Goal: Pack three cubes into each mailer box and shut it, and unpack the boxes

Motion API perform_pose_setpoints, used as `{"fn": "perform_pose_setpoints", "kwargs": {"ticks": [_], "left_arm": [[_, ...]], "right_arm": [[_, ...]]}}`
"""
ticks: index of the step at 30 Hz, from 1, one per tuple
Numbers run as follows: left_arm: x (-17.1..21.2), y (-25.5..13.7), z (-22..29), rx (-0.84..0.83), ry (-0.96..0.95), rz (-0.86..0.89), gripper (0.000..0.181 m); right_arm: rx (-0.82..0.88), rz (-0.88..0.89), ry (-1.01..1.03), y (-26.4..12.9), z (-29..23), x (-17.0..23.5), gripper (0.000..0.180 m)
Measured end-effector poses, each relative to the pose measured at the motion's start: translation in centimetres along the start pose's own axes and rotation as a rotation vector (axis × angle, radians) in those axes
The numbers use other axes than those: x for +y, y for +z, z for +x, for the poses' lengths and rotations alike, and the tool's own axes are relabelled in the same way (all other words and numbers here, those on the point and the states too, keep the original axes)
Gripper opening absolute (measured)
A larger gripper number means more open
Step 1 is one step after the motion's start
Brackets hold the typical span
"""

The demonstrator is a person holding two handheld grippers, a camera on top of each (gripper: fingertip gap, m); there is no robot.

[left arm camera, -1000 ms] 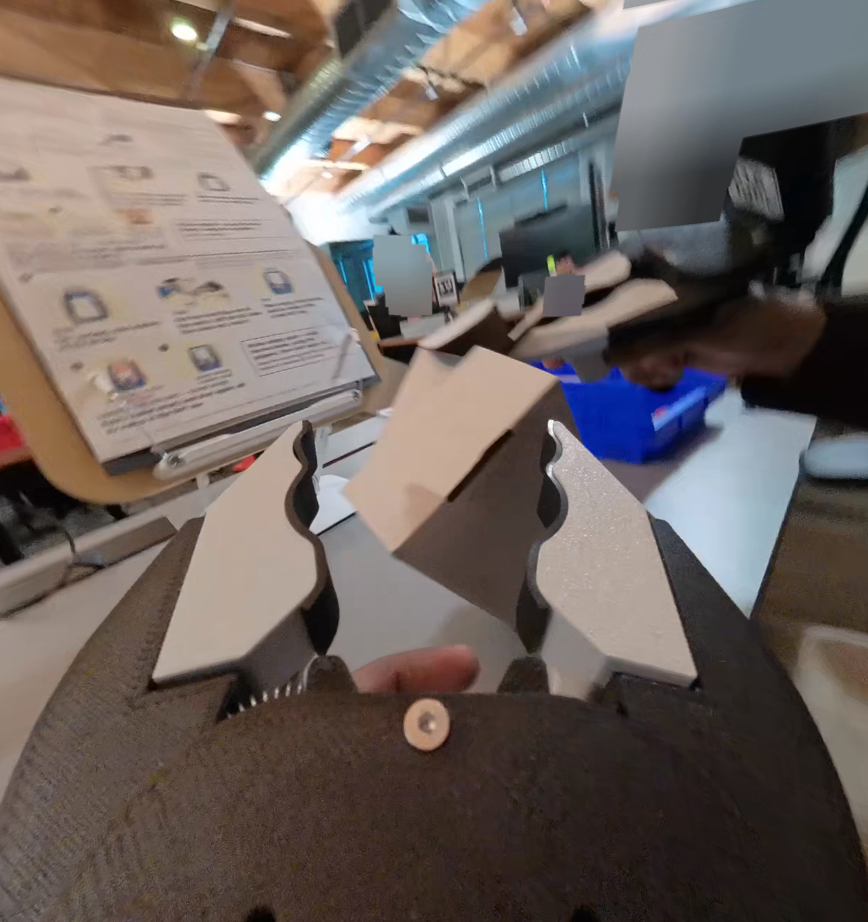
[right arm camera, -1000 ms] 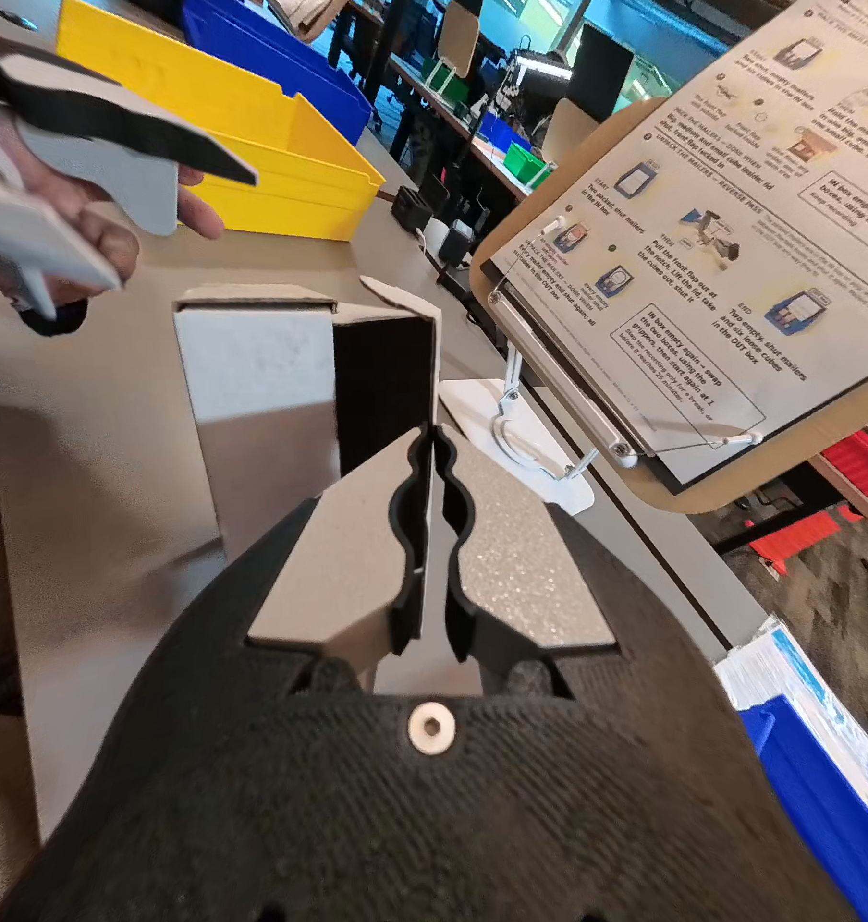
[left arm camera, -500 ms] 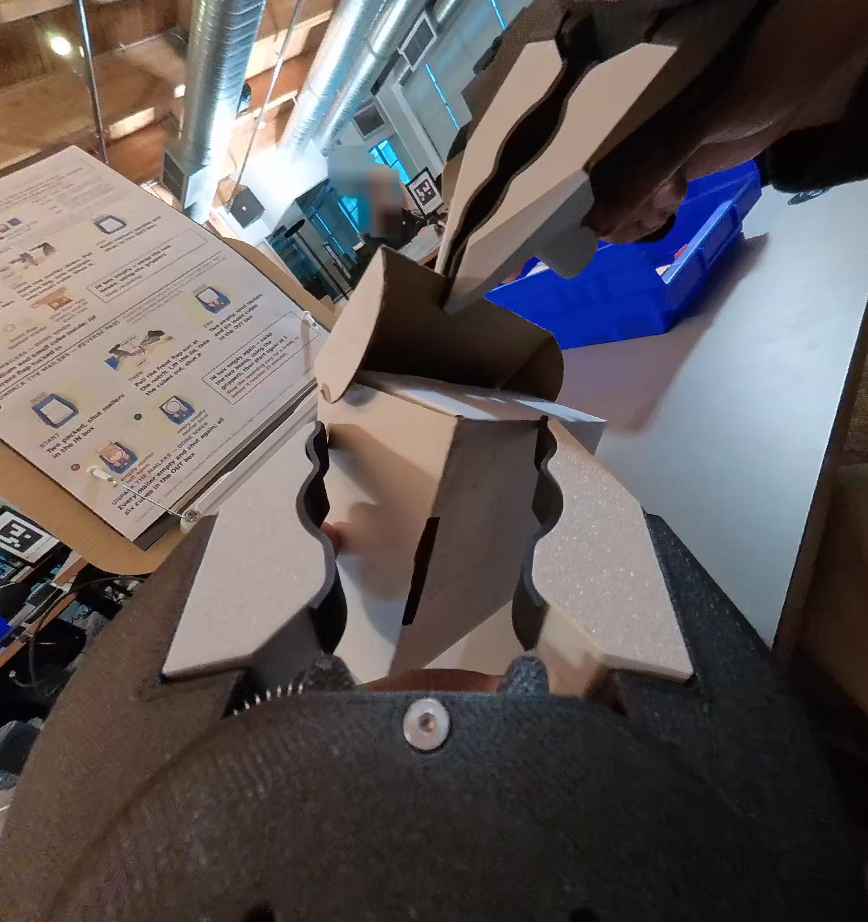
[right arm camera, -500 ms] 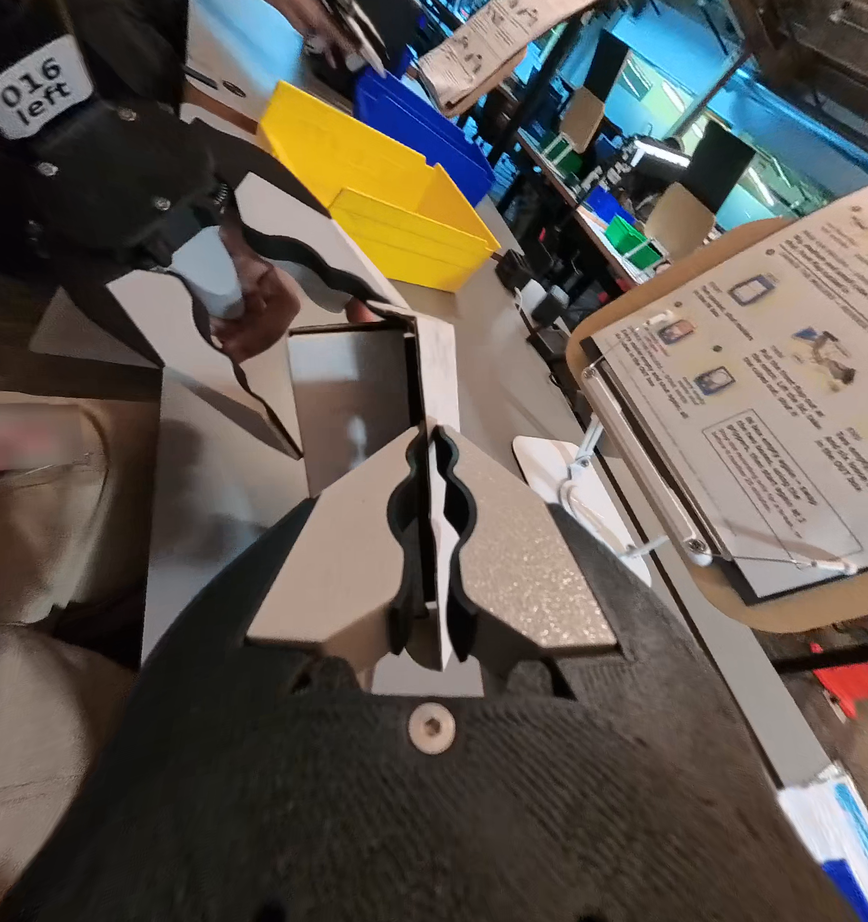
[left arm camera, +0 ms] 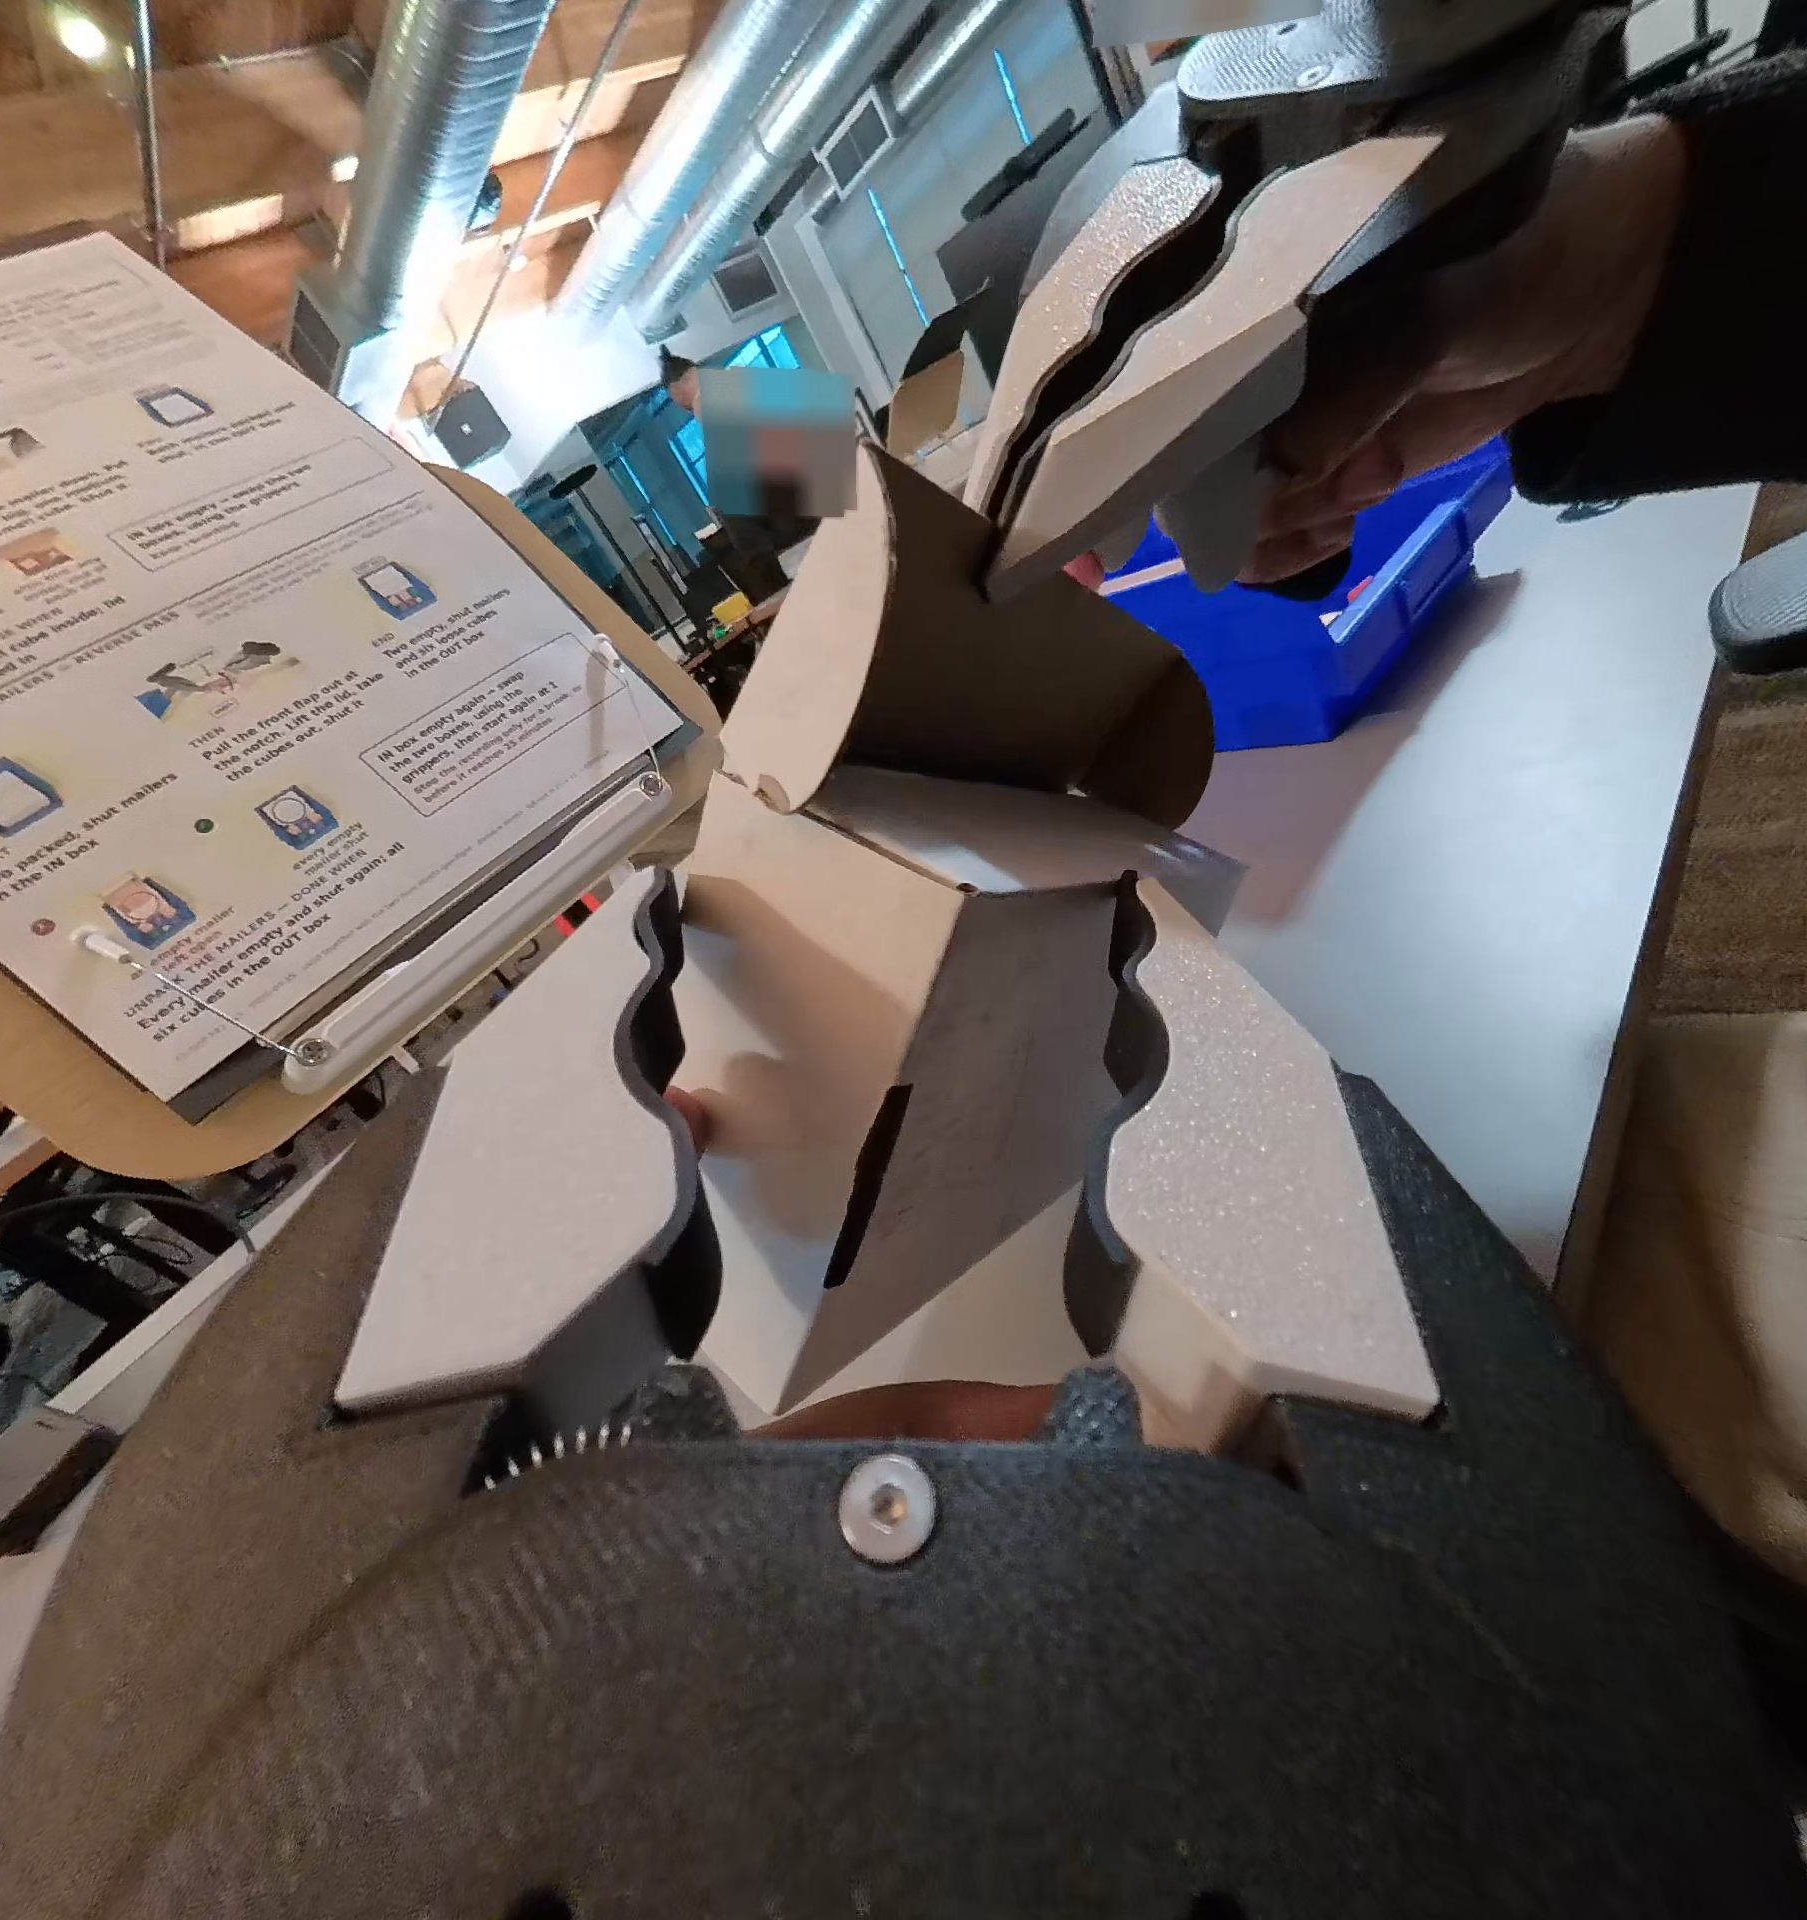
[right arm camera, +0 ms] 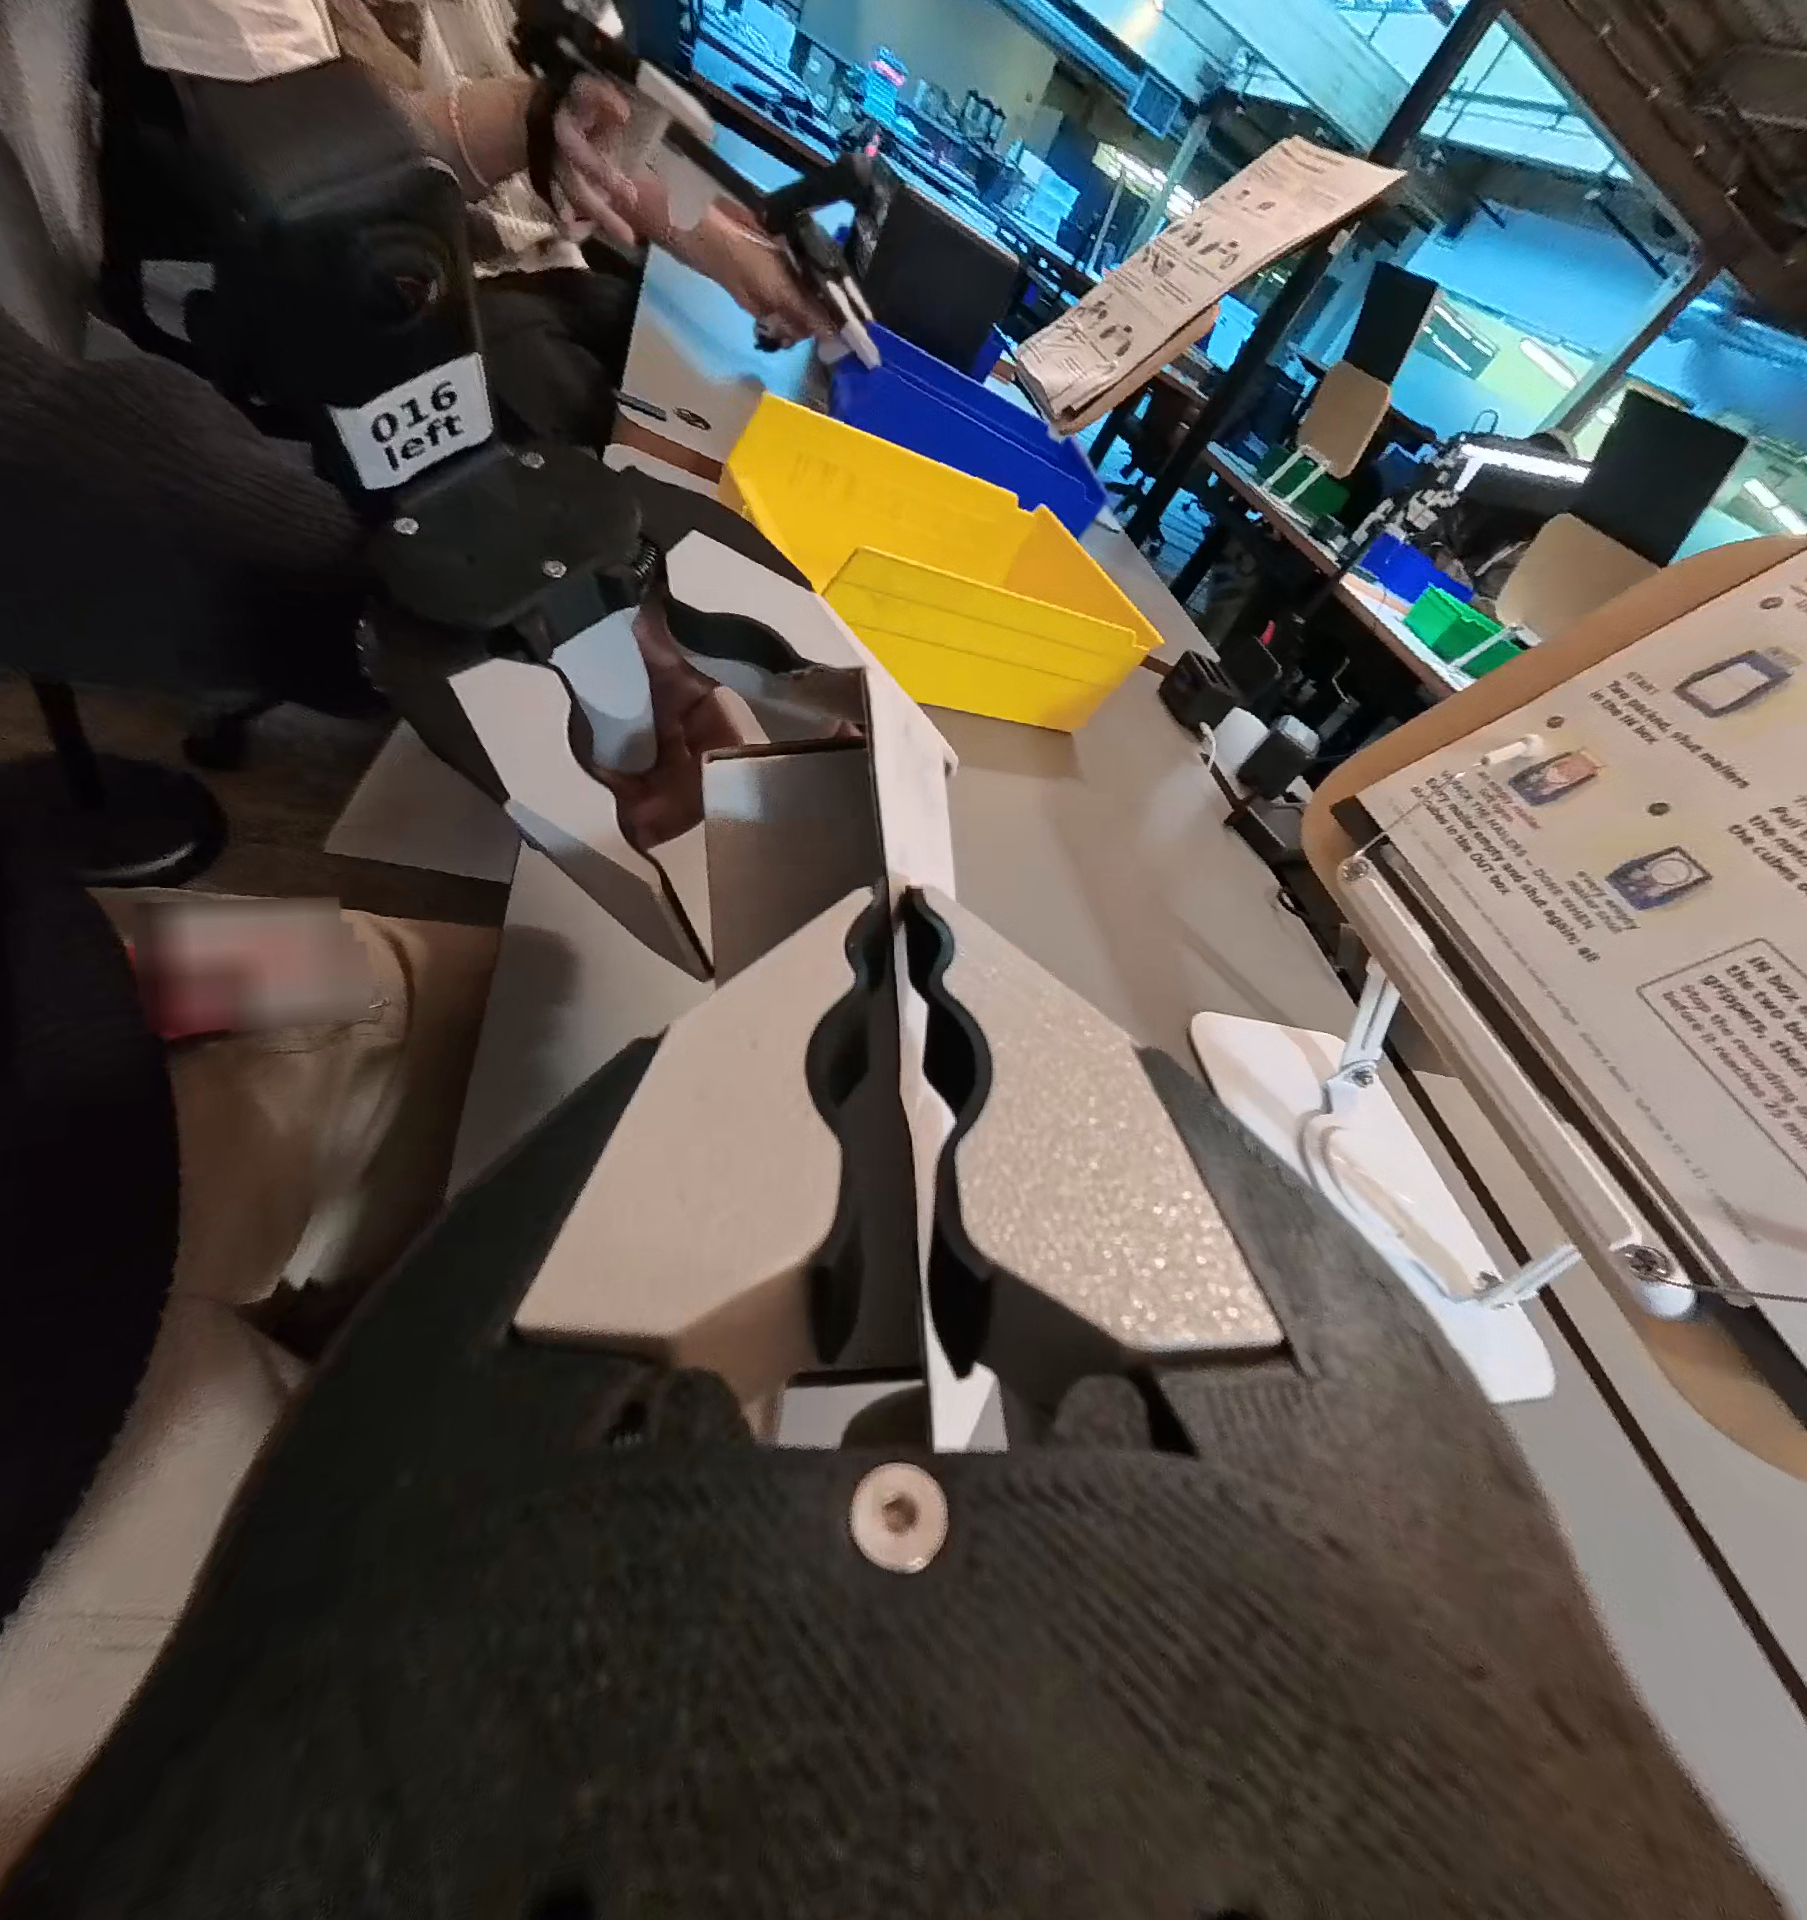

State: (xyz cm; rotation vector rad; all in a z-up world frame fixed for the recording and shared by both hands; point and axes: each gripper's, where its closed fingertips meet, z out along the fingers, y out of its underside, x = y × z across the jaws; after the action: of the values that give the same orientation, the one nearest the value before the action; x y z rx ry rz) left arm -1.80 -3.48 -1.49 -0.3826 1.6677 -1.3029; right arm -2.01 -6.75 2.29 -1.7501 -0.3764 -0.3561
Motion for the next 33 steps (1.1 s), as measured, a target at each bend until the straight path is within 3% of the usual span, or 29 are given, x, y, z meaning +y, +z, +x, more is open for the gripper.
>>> {"fn": "perform_pose_setpoints", "kwargs": {"ticks": [5, 11, 16, 28, 33], "left_arm": [[-0.5, -0.1, -0.4, -0.045, 0.009, 0.018, 0.078], [-3.7, -0.8, -1.0, -0.155, 0.122, 0.116, 0.059], [-2.2, -0.2, -0.6, -0.12, 0.092, 0.047, 0.056], [-0.7, 0.3, -0.9, -0.15, -0.036, 0.025, 0.04], [0.1, 0.3, -1.6, -0.181, -0.079, 0.002, 0.036]], "right_arm": [[0.029, -0.007, 0.081, 0.2, 0.8, 0.2, 0.002], [0.088, -0.121, 0.18, 0.4, 1.6, 0.6, 0.0], [0.082, -0.146, 0.122, 0.8, 0.8, 0.5, 0.0], [0.081, -0.087, 0.215, 1.3, 0.9, 0.8, 0.002], [0.189, -0.166, 0.109, 0.5, 1.7, 1.8, 0.039]]}}
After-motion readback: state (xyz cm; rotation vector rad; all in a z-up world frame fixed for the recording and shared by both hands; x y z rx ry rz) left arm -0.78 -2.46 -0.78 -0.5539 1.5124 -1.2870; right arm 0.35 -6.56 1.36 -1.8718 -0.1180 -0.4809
